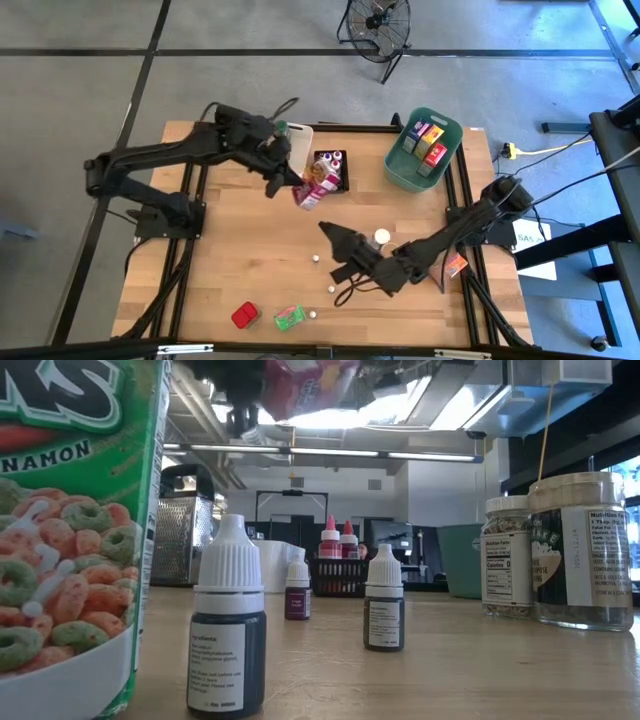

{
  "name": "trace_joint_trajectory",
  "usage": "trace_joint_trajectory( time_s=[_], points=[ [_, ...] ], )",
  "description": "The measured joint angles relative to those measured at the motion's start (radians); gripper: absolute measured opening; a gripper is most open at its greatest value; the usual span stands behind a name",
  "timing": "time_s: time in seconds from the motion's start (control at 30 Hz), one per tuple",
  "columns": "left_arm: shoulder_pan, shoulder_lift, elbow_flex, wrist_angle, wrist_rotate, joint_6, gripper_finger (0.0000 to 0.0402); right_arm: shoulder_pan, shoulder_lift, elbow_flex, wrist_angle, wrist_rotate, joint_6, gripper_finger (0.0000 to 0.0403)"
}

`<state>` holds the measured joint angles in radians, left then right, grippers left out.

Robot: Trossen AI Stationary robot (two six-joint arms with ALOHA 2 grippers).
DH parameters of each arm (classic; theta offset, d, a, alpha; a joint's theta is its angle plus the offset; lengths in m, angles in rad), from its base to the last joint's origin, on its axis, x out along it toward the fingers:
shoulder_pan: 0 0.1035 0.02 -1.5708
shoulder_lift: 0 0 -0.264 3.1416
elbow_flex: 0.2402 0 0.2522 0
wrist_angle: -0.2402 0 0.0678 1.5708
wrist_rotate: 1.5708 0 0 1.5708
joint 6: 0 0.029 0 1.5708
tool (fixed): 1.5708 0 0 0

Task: Pick & Place Kitchen Items
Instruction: Put the purple cereal box into the green bin

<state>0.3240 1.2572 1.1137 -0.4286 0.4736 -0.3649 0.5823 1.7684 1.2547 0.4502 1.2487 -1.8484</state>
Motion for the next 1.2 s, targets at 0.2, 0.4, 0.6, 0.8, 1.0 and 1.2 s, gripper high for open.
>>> trace_joint_trajectory(
  time_s=[0.2,0.4,0.6,0.8,1.0,1.2],
  points=[
    [0.006,0.064,0.0,0.014,0.078,0.001,0.0008,-0.043,0.051,0.074,-0.185,0.0,0.067,0.0321],
    [-0.003,0.07,0.0,0.014,0.075,0.01,0.0008,-0.096,0.05,0.079,-0.278,-0.061,0.19,0.0321],
    [-0.003,0.07,0.0,0.014,0.071,0.012,0.001,-0.112,0.05,0.079,-0.346,-0.096,0.262,0.0321],
    [-0.001,0.07,0.0,0.014,0.069,0.015,0.0011,-0.131,0.05,0.078,-0.364,-0.185,0.316,0.0321],
    [-0.001,0.07,0.0,0.014,0.063,0.019,0.0011,-0.182,0.05,0.078,-0.385,-0.188,0.333,0.0321],
    [-0.001,0.07,0.0,0.009,0.055,0.03,0.0011,-0.223,0.05,0.078,-0.493,-0.264,0.387,0.0321]
  ],
)
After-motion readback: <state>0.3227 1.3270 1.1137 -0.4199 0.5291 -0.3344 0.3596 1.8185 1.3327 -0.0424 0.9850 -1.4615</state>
